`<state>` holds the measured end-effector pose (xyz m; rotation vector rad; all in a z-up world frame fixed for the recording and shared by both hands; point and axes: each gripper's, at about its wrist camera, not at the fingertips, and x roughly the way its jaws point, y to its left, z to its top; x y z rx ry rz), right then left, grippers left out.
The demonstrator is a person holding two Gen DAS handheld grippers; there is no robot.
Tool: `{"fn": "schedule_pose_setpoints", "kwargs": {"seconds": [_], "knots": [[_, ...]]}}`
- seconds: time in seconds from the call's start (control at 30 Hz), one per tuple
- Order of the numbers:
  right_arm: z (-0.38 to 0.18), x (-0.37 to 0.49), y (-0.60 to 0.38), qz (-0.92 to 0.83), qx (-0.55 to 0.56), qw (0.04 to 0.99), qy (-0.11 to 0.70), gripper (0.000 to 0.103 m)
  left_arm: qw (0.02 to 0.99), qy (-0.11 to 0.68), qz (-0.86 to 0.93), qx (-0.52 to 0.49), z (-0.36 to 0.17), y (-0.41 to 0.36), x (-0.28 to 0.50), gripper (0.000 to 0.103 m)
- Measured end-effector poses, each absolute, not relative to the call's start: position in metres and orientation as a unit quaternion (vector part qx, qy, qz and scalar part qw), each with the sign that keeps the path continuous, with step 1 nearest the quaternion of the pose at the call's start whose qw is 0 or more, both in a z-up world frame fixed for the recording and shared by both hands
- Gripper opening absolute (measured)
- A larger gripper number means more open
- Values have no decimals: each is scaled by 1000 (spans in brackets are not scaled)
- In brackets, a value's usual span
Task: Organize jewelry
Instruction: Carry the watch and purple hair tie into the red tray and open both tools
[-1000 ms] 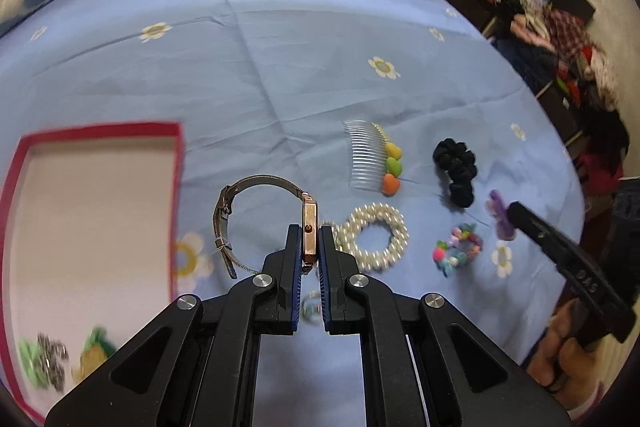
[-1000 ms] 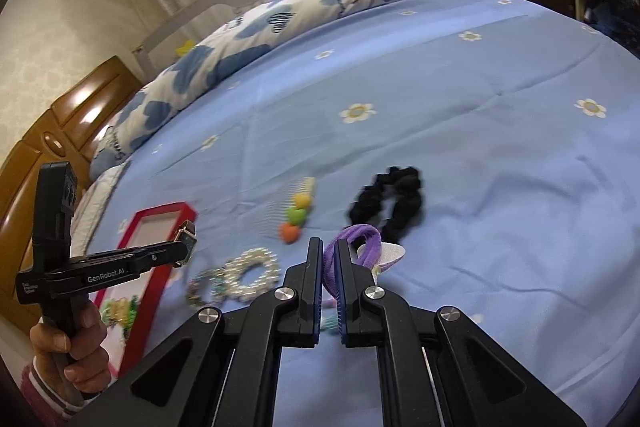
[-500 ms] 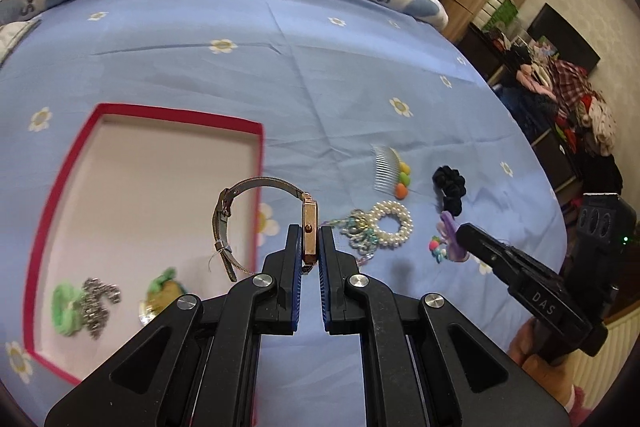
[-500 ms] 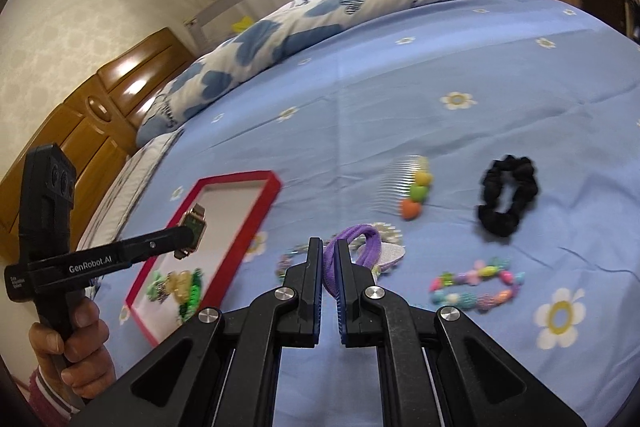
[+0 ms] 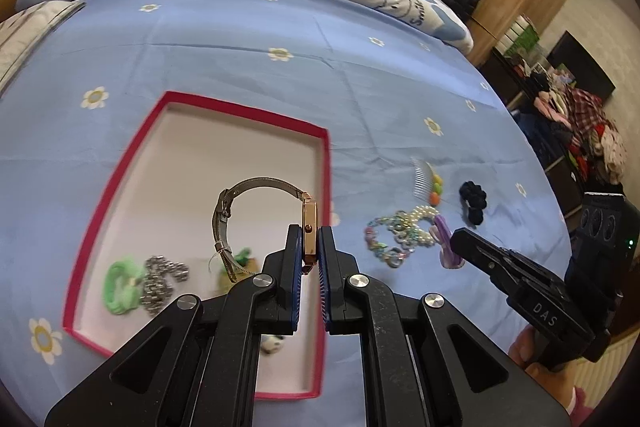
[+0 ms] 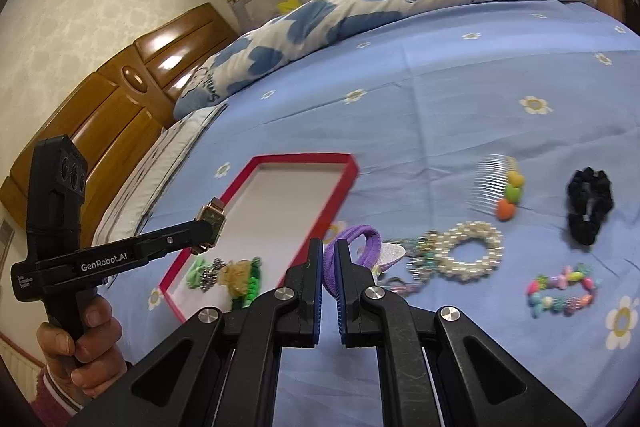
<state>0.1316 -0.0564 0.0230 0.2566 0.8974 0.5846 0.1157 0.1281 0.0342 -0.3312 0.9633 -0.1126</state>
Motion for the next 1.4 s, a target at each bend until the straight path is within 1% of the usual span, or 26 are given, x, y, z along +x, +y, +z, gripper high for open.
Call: {"fn": "schedule_pose_setpoints", "kwargs": {"seconds": [0.37,0.67,0.87,1.17,1.23,1.4], "knots": [[20,134,-1,324,95,835,435,5,872,463,-18,-158,26,172,108,6],[7,151,43,354,70,821,442,5,862,487,-4,-138,0,191,133,6],[-13,169,69,362,56,807,463,5,848,515,4,-127,-28,199,151,6],[-39,181,87,366,42,784,500,6,838,530,5,-126,-45,201,156,6],[-43,183,88,366,43,780,506,10,835,535,4,-127,-49,201,157,6],[-48,184,88,364,44,777,511,10,832,543,4,-117,-54,198,159,7]]}}
